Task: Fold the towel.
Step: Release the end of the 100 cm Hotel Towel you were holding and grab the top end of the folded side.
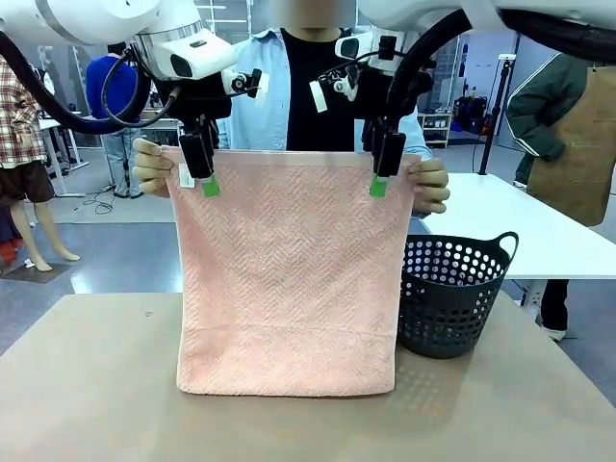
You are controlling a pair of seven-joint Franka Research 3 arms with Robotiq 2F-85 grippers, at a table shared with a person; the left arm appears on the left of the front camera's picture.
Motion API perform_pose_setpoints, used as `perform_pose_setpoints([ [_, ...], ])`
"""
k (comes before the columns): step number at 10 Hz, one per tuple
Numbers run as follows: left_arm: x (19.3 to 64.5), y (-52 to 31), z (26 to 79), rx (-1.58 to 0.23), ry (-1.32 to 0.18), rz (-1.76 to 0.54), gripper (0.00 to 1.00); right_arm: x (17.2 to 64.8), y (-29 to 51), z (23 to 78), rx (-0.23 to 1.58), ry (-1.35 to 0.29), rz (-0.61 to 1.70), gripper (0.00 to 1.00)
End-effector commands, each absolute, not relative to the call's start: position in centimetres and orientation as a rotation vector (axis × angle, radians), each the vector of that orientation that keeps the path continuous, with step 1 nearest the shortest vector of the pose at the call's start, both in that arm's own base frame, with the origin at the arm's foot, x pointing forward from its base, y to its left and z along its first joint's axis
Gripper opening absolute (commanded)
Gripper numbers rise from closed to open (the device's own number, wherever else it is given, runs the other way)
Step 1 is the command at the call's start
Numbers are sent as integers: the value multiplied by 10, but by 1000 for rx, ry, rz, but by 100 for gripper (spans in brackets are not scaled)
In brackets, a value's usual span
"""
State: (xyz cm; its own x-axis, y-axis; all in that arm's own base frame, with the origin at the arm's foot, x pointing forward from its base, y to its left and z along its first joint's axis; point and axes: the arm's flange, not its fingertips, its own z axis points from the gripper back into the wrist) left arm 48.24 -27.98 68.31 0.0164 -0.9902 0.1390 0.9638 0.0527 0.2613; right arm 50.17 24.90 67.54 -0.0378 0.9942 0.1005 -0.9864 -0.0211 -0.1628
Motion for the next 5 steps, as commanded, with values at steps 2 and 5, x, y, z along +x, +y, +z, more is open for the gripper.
perform_pose_setpoints([
  [2, 487, -280, 679, 127, -267, -1509, 61, 510, 254, 676, -32, -196, 1590, 64],
  [5, 488, -279, 679, 111, -263, -1517, 0, 511, 252, 678, -39, -201, 1583, 0],
])
